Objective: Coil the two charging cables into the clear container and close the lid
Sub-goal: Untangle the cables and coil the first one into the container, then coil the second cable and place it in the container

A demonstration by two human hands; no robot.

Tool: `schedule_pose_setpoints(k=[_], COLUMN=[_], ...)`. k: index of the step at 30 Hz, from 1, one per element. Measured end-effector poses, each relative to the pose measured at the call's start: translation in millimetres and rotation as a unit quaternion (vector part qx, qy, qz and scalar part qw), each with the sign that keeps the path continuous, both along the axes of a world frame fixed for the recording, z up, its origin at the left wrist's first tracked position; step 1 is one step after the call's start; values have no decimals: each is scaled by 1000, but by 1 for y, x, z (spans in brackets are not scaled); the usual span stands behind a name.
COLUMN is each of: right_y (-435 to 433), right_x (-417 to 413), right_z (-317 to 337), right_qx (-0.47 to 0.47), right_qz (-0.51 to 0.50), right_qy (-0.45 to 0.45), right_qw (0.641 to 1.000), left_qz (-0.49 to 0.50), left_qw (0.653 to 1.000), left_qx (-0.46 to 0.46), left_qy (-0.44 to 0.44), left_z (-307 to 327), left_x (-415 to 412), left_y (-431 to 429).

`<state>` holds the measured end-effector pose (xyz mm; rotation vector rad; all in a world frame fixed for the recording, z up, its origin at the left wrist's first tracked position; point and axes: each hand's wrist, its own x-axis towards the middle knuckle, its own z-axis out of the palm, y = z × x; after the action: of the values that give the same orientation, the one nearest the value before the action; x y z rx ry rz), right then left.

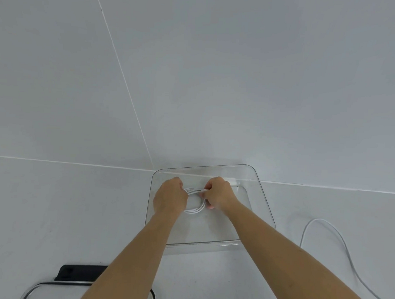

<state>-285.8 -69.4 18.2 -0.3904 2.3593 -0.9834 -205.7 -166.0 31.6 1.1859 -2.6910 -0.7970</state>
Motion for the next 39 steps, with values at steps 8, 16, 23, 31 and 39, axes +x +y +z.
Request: schedule_pose_setpoints(k=[8,16,23,31,39], right_y=[1,10,37,117,191], right_x=[1,6,4,47,114], right_z=[7,30,76,127,114], right_qx=[-11,30,32,-69,-60], right_qz=[2,25,36,-7,-12], right_qy=[-21,46,163,266,309], right_qw=[1000,998,986,962,949], left_qz=[48,56,1,-57,-107], left_qw=[984,968,969,952,944], left_qx=[78,116,96,47,74], left_qy=[150,217,227,296,303], left_z=[5,35,92,126,112], left_x=[3,9,28,72,121], left_y=[-2,-1,-2,40,97])
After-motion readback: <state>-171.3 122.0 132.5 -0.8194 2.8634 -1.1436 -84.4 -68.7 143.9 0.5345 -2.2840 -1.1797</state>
